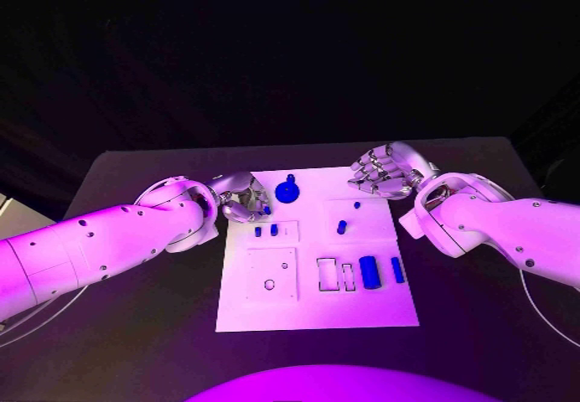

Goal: Assemble the parts on the task board

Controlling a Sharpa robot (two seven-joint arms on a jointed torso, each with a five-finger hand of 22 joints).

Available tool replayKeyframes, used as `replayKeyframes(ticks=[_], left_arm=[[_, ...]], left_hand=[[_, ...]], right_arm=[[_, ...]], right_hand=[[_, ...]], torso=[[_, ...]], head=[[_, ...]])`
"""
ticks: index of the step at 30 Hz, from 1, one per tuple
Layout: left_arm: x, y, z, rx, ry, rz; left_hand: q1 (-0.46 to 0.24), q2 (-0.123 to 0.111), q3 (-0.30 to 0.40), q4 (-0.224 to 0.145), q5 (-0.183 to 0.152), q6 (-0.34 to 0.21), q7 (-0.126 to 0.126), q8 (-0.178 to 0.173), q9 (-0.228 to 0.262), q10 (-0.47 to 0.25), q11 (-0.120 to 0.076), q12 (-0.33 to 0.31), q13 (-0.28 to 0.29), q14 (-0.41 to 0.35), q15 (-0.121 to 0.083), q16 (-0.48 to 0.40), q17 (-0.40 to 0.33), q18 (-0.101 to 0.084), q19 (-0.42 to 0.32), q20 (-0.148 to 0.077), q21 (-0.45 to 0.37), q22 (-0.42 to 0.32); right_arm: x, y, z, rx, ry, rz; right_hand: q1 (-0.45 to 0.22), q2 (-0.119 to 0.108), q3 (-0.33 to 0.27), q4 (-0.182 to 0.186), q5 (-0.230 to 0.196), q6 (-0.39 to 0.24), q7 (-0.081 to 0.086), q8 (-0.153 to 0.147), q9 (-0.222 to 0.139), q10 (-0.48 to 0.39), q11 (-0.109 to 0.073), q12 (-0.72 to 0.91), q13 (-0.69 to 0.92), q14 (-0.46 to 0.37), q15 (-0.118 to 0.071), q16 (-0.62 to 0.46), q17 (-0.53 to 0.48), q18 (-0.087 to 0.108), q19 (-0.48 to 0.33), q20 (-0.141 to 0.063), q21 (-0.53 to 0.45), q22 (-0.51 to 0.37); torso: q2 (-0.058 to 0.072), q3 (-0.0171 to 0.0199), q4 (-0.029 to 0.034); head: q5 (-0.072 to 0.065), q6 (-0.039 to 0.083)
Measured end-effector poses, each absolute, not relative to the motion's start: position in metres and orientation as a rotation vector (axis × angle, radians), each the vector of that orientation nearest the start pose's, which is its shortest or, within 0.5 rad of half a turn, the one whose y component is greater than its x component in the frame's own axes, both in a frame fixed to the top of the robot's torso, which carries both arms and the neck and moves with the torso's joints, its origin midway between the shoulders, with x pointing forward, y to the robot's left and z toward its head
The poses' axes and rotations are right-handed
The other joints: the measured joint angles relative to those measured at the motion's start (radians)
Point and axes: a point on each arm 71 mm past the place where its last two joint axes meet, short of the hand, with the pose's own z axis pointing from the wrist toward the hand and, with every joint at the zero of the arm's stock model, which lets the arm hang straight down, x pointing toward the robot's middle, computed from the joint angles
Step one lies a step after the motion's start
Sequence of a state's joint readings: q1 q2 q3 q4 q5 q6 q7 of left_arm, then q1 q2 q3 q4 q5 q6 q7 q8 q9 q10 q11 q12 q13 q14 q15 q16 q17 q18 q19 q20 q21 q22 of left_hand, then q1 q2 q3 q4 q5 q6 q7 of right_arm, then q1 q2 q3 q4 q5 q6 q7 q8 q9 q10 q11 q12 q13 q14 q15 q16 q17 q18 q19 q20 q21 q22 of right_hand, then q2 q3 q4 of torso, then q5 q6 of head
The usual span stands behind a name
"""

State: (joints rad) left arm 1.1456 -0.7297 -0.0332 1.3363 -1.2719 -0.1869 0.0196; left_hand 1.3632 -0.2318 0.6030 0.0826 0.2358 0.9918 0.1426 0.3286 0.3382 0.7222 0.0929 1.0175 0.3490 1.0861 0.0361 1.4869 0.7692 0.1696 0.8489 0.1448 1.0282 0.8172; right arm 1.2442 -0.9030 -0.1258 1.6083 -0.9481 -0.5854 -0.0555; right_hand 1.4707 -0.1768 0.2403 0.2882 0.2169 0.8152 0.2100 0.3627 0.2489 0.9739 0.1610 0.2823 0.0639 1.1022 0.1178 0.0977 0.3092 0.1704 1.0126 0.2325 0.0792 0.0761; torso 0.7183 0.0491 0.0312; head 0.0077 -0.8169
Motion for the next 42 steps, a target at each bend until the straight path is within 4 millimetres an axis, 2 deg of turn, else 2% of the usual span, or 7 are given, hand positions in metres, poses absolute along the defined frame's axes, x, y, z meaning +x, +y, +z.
replayKeyframes(ticks=[10,16,42], left_arm=[[0.5039,0.1909,-0.2281,0.052,1.848,-0.782],[0.5039,0.1908,-0.2283,0.052,1.850,-0.781],[0.5039,0.1911,-0.2287,0.052,1.856,-0.777]], left_hand=[[0.000,0.000,0.000,0.000,0.000,0.000,0.000,-0.006,-0.001,-0.004,0.004,0.005,0.001,0.000,0.000,0.000,0.000,0.000,0.000,0.000,0.000,0.001],[-0.002,-0.002,-0.001,-0.001,0.000,-0.007,0.007,-0.012,-0.003,-0.011,0.004,0.005,0.001,-0.007,0.007,0.000,-0.005,0.000,-0.002,0.002,0.000,0.001],[-0.005,-0.005,-0.003,-0.003,0.000,-0.014,0.007,-0.015,-0.005,-0.015,0.007,0.011,0.002,-0.007,0.007,0.004,0.001,0.000,-0.004,0.004,0.000,0.001]], right_arm=[[0.4718,-0.2206,-0.1809,0.395,1.586,0.834],[0.4717,-0.2206,-0.1808,0.395,1.585,0.834],[0.4718,-0.2211,-0.1807,0.396,1.582,0.833]], right_hand=[[-0.002,-0.002,0.000,0.000,0.000,0.000,0.000,0.000,0.000,0.000,0.000,0.000,0.000,0.000,0.000,0.000,0.000,0.000,0.000,0.000,0.000,0.000],[-0.002,-0.002,0.000,0.000,0.000,0.000,0.000,0.000,0.000,0.000,0.000,0.000,0.000,0.000,0.000,0.000,0.000,0.000,0.000,0.000,0.000,0.000],[-0.002,-0.002,0.000,0.000,0.000,0.000,0.000,-0.004,-0.001,0.000,0.000,-0.004,0.000,-0.004,0.004,0.000,-0.002,0.000,0.000,0.000,0.000,-0.002]], torso=[[0.000,-0.0001,0.0000],[0.000,-0.0001,-0.0002],[0.000,-0.0006,-0.0003]], head=[[0.000,-0.001],[0.000,-0.001],[-0.002,0.000]])
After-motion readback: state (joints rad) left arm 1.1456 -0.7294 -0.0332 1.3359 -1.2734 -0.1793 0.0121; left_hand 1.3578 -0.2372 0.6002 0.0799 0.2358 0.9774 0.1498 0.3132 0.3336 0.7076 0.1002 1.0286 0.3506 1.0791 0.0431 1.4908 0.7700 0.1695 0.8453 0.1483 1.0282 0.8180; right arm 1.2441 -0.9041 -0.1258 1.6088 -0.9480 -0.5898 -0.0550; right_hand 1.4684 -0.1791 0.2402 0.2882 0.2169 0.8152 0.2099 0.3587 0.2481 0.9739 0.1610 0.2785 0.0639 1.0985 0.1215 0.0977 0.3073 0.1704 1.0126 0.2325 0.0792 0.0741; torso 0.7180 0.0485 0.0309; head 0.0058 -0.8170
